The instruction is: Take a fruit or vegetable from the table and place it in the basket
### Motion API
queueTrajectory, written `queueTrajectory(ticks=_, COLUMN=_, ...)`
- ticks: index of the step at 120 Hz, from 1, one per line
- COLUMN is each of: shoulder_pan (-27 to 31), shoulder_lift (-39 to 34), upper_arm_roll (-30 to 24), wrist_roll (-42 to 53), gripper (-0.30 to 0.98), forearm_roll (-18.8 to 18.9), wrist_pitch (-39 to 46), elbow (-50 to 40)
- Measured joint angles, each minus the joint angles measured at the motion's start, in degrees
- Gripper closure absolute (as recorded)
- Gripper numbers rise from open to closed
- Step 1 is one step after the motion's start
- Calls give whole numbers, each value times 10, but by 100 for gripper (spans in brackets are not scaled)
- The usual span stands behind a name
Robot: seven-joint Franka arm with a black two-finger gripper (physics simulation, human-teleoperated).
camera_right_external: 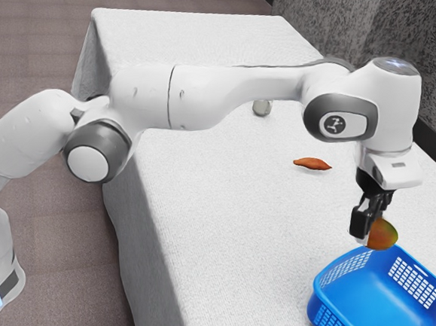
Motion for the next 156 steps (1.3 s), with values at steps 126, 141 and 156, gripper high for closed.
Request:
queueTrajectory(ticks=126, shoulder_pan=-18, shoulder_lift=128, upper_arm_roll=-18, wrist_roll=-84, gripper=29, forearm_roll=-12, wrist_pitch=367, elbow=6)
queueTrajectory(ticks=141, shoulder_pan=-15, shoulder_lift=122, upper_arm_roll=-14, wrist_roll=-89, gripper=12, forearm_roll=-22, wrist_pitch=361, elbow=-5)
queueTrajectory(ticks=156, shoulder_pan=-19, shoulder_lift=113, upper_arm_roll=-5, wrist_roll=-92, gripper=5, forearm_roll=-24, wrist_pitch=357, elbow=-4)
